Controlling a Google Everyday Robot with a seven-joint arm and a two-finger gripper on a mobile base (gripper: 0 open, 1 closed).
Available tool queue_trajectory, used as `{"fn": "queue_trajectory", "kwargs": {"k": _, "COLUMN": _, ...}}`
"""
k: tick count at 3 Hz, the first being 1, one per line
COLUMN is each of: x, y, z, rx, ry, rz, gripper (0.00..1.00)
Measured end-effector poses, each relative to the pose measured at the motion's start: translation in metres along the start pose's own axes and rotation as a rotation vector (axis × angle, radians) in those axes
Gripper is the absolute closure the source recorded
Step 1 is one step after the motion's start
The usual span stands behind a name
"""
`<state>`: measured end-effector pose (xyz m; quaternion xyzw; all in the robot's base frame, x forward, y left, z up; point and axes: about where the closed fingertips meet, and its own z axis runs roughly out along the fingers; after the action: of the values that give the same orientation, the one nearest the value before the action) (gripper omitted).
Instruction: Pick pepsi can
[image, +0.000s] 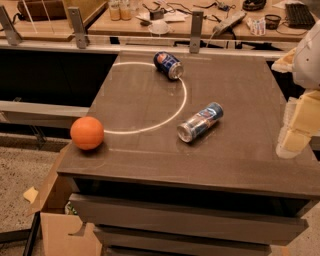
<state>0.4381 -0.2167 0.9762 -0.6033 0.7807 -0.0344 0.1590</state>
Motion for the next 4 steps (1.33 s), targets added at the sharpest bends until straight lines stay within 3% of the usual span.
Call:
{"fn": "queue_trajectory", "kwargs": {"k": 2, "x": -0.001, "y": -0.002, "z": -0.002, "rx": 0.009, "ry": -0.027, "rz": 0.012, "gripper": 0.0}}
{"fn": "queue_trajectory", "kwargs": {"k": 3, "x": 0.002, "y": -0.02, "z": 0.004, "rx": 0.044, "ry": -0.105, "rz": 0.108, "gripper": 0.0}}
{"fn": "queue_trajectory", "kwargs": {"k": 4, "x": 0.003, "y": -0.056, "z": 0.019, "rx": 0.107, "ry": -0.213, "rz": 0.256, "gripper": 0.0}}
